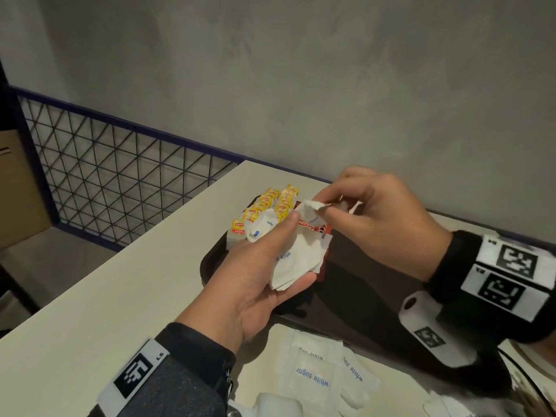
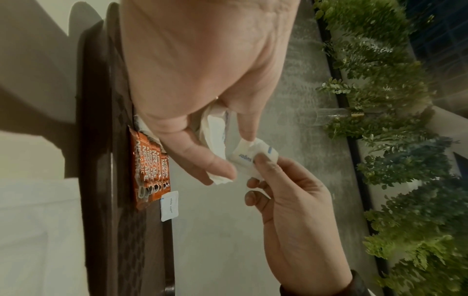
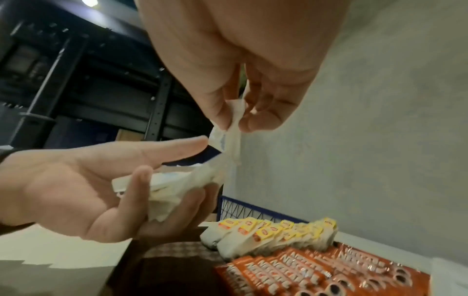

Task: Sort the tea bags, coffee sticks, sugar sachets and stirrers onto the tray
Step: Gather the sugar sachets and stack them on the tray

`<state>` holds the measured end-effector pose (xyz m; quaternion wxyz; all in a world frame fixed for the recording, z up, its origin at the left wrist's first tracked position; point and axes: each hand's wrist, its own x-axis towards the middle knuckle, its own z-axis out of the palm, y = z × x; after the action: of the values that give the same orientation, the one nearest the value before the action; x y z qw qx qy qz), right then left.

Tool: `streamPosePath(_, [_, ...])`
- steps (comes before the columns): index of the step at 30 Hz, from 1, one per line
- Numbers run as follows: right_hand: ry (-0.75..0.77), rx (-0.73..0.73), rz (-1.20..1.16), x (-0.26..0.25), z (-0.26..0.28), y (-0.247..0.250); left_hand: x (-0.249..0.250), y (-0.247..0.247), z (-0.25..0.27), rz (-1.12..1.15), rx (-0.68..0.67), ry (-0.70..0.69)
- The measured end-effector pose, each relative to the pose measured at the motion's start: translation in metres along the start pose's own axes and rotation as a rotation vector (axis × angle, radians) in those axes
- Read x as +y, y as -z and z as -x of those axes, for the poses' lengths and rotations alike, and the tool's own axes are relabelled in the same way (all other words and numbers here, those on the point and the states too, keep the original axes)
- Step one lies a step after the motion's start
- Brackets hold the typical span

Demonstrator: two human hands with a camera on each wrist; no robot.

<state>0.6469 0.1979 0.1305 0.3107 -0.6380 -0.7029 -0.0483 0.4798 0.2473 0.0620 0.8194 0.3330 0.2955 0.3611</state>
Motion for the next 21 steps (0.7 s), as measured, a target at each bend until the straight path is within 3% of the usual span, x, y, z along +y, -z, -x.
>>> streamPosePath(4, [-0.388,-0.224,-0.491,-0.001,0.0,0.002,0.001,0.0,0.002,-0.019,-0.008,-0.001])
streamPosePath(6, [-0.497,-0.295,-0.617,0.001,-0.002,0.006,0.0,0.001,0.002,-0.037,-0.021,0.004])
streamPosePath(12, [-0.343,-0.439,-0.597,0.002,-0.003,0.011,-0.002,-0.003,0.007,0.0,-0.079,0.031])
streamPosePath(15, [-0.32,-0.392,-0.639,0.005,-0.005,0.008,0.001,-0.001,0.007,0.038,-0.087,0.061])
streamPosePath(19, [-0.529,-0.157,-0.848,0.024,-0.032,0.014,0.0,0.002,0.004,0.053,-0.058,0.08])
streamPosePath(21, [-0.613,-0.122,-0.749,0.048,-0.048,0.022,-0.003,0.003,0.001,0.06,-0.035,0.083])
